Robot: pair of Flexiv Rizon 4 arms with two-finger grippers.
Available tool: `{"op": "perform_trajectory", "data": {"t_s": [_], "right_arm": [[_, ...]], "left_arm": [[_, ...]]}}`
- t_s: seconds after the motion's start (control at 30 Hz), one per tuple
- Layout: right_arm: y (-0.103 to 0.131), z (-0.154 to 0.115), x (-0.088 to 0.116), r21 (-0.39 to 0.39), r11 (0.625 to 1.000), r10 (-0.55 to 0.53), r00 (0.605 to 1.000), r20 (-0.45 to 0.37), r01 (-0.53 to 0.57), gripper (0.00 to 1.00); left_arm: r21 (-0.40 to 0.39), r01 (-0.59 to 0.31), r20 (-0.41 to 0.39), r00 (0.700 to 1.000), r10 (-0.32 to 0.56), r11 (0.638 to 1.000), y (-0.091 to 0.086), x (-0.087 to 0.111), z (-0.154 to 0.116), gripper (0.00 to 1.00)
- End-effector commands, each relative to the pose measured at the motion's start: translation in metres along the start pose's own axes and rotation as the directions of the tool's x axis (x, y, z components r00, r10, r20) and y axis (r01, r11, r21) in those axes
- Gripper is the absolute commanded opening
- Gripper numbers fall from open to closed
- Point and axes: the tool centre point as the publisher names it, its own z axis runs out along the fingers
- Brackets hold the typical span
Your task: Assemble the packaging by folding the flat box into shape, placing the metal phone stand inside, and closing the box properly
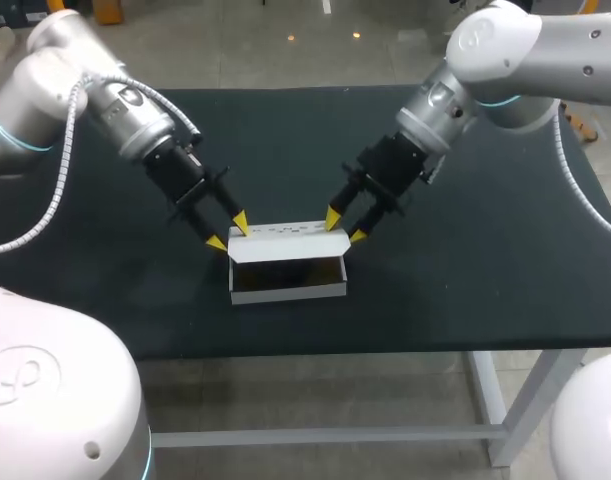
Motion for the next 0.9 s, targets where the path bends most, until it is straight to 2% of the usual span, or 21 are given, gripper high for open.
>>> {"op": "perform_trajectory", "data": {"t_s": [0.03, 0.9], "right_arm": [[0.006, 0.000, 0.006, 0.043, 0.999, 0.002, 1.000, -0.003, -0.002, 0.46], [0.014, -0.004, 0.015, 0.096, 0.995, 0.022, 1.000, -0.014, -0.020, 0.46]], "left_arm": [[-0.061, 0.006, 0.009, 1.000, -0.006, 0.998, -0.008, 0.009, -0.001, 0.44], [-0.125, 0.066, -0.028, 0.997, -0.070, 0.990, -0.018, 0.009, -0.015, 0.43]]}}
